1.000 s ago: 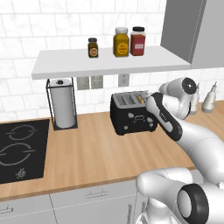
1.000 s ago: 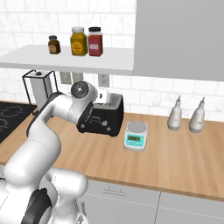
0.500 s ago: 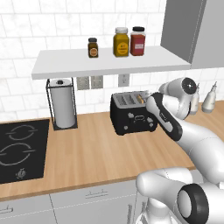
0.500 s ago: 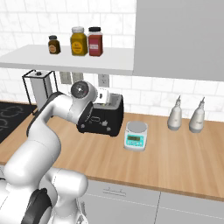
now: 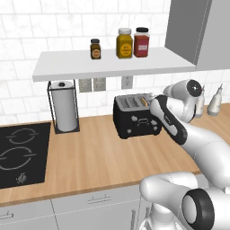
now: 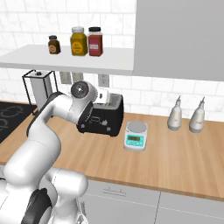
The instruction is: Start the toaster. Once the lever pops up, take the bread to the plate on the dining counter.
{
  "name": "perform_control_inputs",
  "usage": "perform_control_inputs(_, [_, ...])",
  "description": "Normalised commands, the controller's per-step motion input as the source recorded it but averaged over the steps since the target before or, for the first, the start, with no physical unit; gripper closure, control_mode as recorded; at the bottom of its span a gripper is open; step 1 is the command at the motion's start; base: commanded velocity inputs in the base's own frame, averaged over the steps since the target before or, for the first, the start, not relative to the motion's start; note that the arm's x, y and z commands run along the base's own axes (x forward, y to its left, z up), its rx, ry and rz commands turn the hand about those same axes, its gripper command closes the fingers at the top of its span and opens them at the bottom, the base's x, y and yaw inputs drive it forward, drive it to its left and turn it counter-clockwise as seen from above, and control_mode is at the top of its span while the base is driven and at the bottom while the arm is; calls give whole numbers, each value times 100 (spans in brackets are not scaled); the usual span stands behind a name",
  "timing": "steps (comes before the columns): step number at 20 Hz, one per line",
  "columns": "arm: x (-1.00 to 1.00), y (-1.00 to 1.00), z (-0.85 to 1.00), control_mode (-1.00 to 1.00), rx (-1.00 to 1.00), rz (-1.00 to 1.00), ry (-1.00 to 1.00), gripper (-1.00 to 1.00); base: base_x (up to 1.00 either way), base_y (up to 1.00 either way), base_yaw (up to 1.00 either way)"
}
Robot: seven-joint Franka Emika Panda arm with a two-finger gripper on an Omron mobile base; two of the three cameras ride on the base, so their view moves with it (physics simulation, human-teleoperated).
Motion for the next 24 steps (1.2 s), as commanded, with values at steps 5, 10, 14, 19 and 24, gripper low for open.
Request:
perform_control_inputs(5, [0,0,0,-100,0,0,0,-100,0,0,0])
perform_control_inputs(10, [0,0,0,-100,0,0,0,-100,0,0,0])
perform_control_inputs(14, [0,0,0,-100,0,0,0,-100,0,0,0])
perform_control_inputs(19, [0,0,0,-100,0,0,0,-100,0,0,0])
perform_control_inputs(24, [0,0,0,-100,0,0,0,-100,0,0,0])
